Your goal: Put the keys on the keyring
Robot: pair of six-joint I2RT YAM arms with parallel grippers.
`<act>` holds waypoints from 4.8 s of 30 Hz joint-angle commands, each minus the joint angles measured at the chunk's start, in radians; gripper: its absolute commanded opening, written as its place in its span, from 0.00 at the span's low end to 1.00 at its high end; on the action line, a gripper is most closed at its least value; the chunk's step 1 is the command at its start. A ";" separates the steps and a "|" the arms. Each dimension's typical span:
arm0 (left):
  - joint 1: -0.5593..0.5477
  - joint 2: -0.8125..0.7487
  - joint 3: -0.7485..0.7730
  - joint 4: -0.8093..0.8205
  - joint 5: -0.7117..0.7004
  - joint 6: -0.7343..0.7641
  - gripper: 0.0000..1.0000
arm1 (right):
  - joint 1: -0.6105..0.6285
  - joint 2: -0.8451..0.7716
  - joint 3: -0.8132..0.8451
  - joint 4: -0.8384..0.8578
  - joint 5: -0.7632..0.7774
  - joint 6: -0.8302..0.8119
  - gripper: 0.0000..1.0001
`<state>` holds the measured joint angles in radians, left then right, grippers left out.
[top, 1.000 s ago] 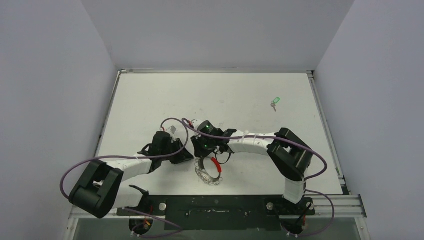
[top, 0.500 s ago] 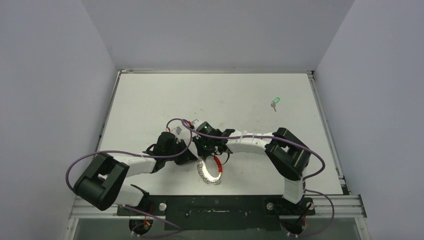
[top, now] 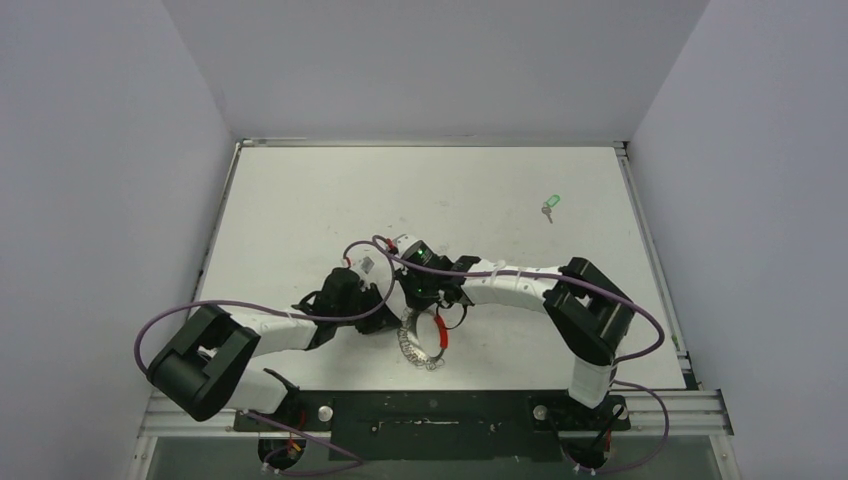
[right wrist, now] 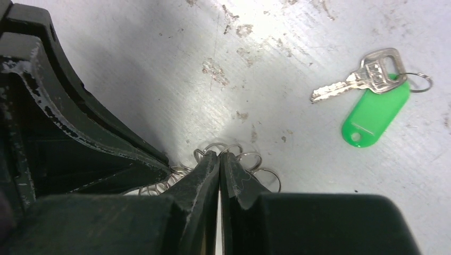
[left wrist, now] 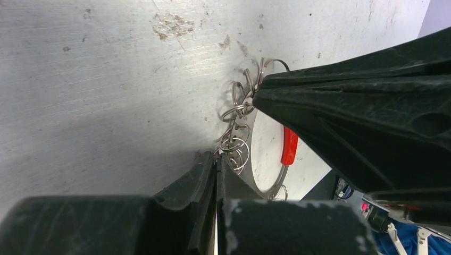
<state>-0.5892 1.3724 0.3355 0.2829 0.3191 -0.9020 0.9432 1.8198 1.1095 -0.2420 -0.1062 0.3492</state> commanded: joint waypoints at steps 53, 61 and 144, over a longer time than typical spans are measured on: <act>-0.069 0.003 0.153 -0.061 -0.061 0.173 0.10 | -0.034 -0.157 -0.361 0.296 -0.154 0.094 0.13; -0.136 0.002 0.140 -0.135 -0.121 0.194 0.07 | -0.035 -0.115 -0.358 0.305 -0.147 0.109 0.09; -0.167 -0.581 -0.035 -0.345 -0.404 0.193 0.48 | -0.038 -0.250 -0.284 0.260 -0.106 0.011 0.33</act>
<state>-0.7586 0.8223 0.3313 -0.0406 -0.0254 -0.6525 0.9092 1.5925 0.7990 0.0208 -0.1993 0.3927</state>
